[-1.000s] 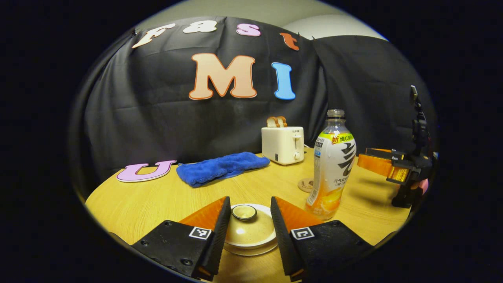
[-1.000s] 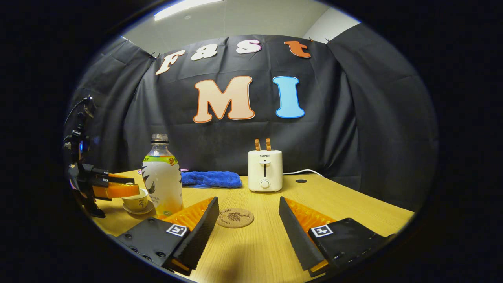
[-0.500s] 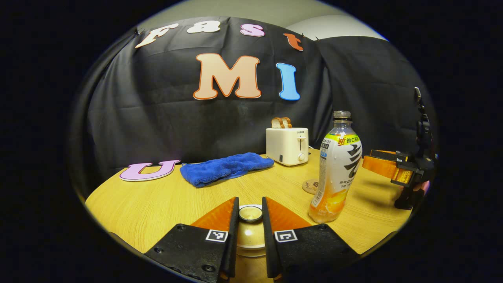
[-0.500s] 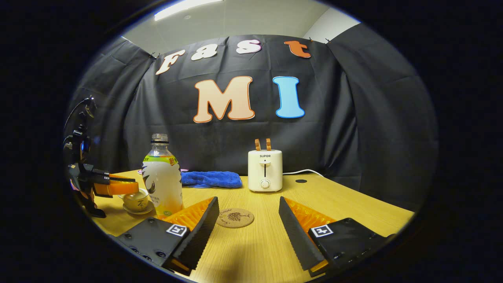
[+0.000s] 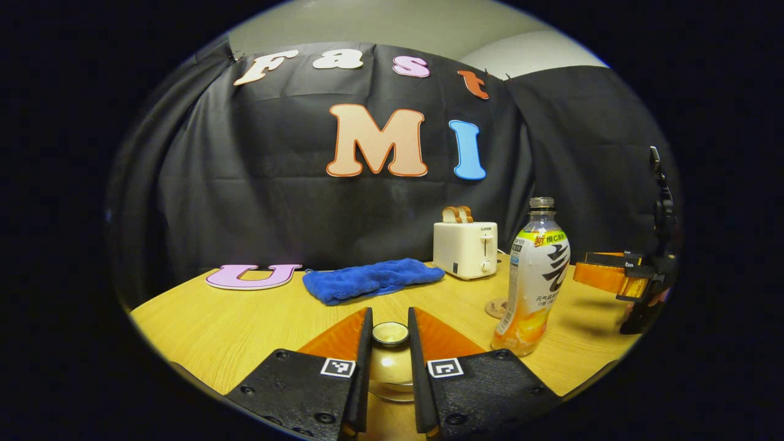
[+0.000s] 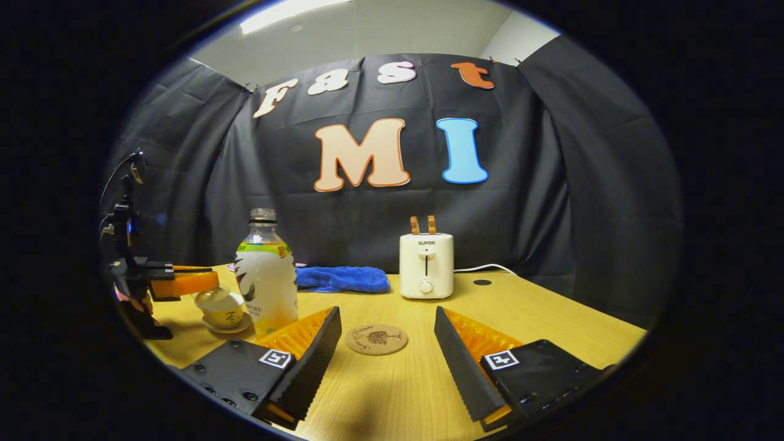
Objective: Open the teacup lid with one hand, grasp the water bottle and pour water into the teacup with the other hand; after pouring, place the water bottle on the coaster and then close the teacup lid.
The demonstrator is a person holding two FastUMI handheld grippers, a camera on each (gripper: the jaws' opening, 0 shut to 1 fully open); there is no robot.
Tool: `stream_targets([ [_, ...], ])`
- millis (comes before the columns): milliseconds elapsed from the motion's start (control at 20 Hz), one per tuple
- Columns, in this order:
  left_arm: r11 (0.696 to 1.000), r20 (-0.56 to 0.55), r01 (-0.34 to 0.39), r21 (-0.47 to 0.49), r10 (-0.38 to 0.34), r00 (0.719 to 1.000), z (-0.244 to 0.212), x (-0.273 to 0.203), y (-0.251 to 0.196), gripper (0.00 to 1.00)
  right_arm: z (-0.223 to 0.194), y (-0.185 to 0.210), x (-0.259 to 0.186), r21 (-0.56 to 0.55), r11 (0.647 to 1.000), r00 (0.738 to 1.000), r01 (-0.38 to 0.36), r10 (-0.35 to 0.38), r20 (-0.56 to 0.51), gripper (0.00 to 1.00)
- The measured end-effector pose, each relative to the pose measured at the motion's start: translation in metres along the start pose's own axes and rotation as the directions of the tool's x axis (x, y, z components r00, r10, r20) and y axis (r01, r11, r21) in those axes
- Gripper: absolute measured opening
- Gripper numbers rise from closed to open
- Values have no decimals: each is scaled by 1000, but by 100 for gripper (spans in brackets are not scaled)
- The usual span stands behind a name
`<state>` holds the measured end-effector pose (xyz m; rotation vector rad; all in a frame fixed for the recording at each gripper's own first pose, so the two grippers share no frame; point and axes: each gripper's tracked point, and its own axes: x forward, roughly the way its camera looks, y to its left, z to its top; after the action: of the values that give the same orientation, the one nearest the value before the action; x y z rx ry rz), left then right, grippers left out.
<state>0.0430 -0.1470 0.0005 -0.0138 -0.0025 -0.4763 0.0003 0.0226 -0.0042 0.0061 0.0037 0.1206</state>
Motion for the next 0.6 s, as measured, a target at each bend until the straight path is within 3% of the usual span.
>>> stream_targets([
  [100, 1000, -4, -23, 3, 23, 1000, -2, -1, 4, 28, 0, 10, 1, 3, 999, 998, -55, 55, -3, 93],
  [200, 998, -2, -61, 5, 61, 998, 0, -2, 10, 28, 0, 35, -2, 7, 986, 986, -164, 164, -6, 97],
  [300, 993, -5, -118, 6, 118, 993, -1, -5, 20, 28, -1, 46, -3, 11, 974, 974, -225, 225, -12, 92],
  [450, 980, -5, -199, 10, 199, 980, 0, -11, 35, 28, -2, 66, -8, 14, 957, 957, -289, 289, -14, 93],
  [600, 967, 2, -255, 14, 255, 967, 1, -18, 49, 28, -3, 80, -6, 15, 953, 953, -301, 301, -17, 93],
])
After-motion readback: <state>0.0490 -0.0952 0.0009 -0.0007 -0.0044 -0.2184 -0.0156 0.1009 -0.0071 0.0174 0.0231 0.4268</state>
